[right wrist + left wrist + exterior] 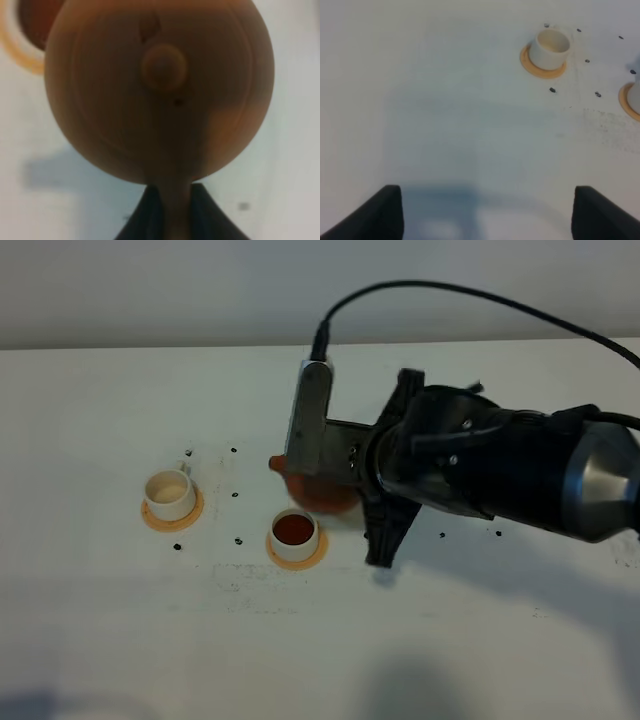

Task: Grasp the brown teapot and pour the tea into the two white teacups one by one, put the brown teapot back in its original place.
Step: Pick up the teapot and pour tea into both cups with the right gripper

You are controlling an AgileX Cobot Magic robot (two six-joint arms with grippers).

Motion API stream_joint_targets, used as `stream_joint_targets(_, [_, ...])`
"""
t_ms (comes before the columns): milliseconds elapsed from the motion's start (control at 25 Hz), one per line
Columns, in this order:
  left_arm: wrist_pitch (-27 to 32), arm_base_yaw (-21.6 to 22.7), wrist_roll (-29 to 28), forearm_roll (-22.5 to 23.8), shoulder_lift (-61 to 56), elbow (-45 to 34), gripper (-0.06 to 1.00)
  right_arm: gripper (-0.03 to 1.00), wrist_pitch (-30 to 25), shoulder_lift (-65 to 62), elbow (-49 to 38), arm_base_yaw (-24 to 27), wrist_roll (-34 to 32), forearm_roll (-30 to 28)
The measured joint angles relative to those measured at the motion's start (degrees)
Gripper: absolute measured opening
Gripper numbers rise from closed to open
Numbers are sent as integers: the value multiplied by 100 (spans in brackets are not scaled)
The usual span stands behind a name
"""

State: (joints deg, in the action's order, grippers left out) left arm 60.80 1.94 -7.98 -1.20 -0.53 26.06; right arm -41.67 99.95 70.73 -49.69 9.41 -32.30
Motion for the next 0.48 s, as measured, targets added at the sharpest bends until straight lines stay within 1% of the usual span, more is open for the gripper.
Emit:
stream_joint_targets(200, [0,0,0,0,0,0,68,10,-104,-109,0,32,6,1655])
stream_joint_targets(280, [0,0,0,0,0,0,68,10,-224,-109,0,109,6,2189])
stream_joint_targets(360, [0,0,0,0,0,0,68,10,-339,-109,0,213,6,2605])
stream_joint_targets(400, [0,0,0,0,0,0,68,10,-355,-109,-20,268,6,2717])
stream_joint_targets(480, [0,0,0,0,0,0,68,10,-248,-109,-148,385,6,2924])
